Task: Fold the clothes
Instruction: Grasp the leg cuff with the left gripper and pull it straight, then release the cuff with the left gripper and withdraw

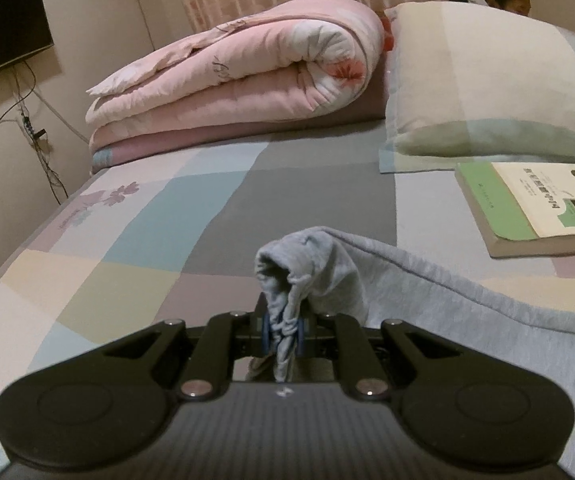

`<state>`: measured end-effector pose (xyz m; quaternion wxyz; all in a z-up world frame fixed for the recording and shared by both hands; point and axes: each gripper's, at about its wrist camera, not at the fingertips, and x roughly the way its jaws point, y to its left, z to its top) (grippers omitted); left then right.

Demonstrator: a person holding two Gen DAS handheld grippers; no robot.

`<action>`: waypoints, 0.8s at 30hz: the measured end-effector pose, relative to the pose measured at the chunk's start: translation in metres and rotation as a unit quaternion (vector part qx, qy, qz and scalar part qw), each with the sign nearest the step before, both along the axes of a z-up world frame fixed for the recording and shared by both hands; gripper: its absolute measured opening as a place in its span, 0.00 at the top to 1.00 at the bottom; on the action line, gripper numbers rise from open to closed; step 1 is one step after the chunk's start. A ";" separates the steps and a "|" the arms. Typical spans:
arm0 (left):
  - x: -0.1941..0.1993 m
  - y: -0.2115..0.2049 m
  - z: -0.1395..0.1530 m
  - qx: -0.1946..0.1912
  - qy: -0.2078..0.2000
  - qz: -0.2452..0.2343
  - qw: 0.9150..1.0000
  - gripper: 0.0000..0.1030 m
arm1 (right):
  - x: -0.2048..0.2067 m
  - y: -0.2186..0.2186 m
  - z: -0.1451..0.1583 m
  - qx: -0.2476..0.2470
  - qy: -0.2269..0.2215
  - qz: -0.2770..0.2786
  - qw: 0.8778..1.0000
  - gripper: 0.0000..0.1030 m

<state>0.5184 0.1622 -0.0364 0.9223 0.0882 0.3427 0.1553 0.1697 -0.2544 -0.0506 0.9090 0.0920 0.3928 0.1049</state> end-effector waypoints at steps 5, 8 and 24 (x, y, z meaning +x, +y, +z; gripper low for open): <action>0.000 -0.001 -0.002 0.009 0.005 -0.009 1.000 0.81 | 0.002 0.002 -0.005 -0.004 0.008 0.000 1.000 0.12; -0.001 0.001 0.001 0.010 0.005 -0.013 1.000 0.81 | 0.003 0.000 -0.008 -0.004 0.015 -0.005 1.000 0.12; -0.013 0.023 0.038 0.017 -0.034 0.019 0.999 0.54 | -0.001 0.011 0.000 0.004 0.007 0.013 1.000 0.12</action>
